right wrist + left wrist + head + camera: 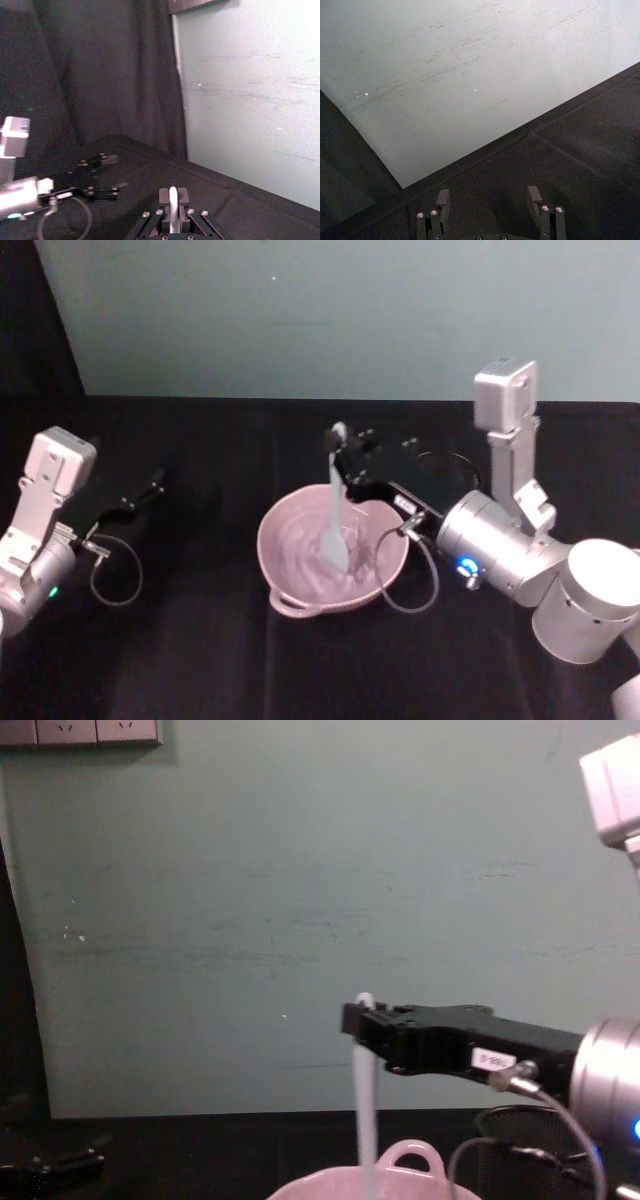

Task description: Use the one hand to pick up the spoon and stir the clear water in the bowl.

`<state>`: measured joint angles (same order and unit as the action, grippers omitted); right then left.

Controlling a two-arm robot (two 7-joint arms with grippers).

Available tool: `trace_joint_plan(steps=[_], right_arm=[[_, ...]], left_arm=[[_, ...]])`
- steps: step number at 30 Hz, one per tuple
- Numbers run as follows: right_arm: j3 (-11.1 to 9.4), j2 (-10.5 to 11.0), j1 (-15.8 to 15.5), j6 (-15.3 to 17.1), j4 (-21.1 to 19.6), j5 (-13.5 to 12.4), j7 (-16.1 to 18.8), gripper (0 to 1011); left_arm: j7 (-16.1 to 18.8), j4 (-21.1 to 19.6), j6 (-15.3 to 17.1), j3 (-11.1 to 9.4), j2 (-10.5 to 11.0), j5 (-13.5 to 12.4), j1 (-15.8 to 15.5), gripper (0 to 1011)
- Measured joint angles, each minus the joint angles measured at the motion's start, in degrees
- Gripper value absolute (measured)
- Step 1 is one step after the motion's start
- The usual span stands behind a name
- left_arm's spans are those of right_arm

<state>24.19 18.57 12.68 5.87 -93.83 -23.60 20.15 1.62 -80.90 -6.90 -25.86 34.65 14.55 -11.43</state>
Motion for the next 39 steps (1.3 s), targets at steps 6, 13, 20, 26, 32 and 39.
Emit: trace_joint_plan(steps=[6, 13, 20, 26, 32, 39], right_arm=[[2.5, -1.8, 1.1, 0.1, 1.0, 0.1, 1.2, 109], [4.3, -4.5, 4.8, -0.8, 6.0, 0.2, 2.4, 108], [4.4, -6.3, 8.8, -1.9, 11.7, 0.5, 2.8, 108], [2.5, -5.7, 9.7, -2.4, 13.6, 0.7, 1.7, 108], [-0.1, -3.6, 8.0, -2.4, 11.8, 0.5, 0.5, 108], [-2.0, -1.3, 5.0, -1.8, 7.6, 0.4, -0.4, 108]], left_arm=[[0.0, 0.0, 0.0, 0.0, 0.0, 0.0, 0.0, 1011], [0.0, 0.0, 0.0, 0.0, 0.0, 0.0, 0.0, 1011], [0.0, 0.0, 0.0, 0.0, 0.0, 0.0, 0.0, 1011], [0.0, 0.0, 0.0, 0.0, 0.0, 0.0, 0.0, 1011], [0.0, 0.0, 0.0, 0.0, 0.0, 0.0, 0.0, 1011], [0.0, 0.0, 0.0, 0.0, 0.0, 0.0, 0.0, 1011]])
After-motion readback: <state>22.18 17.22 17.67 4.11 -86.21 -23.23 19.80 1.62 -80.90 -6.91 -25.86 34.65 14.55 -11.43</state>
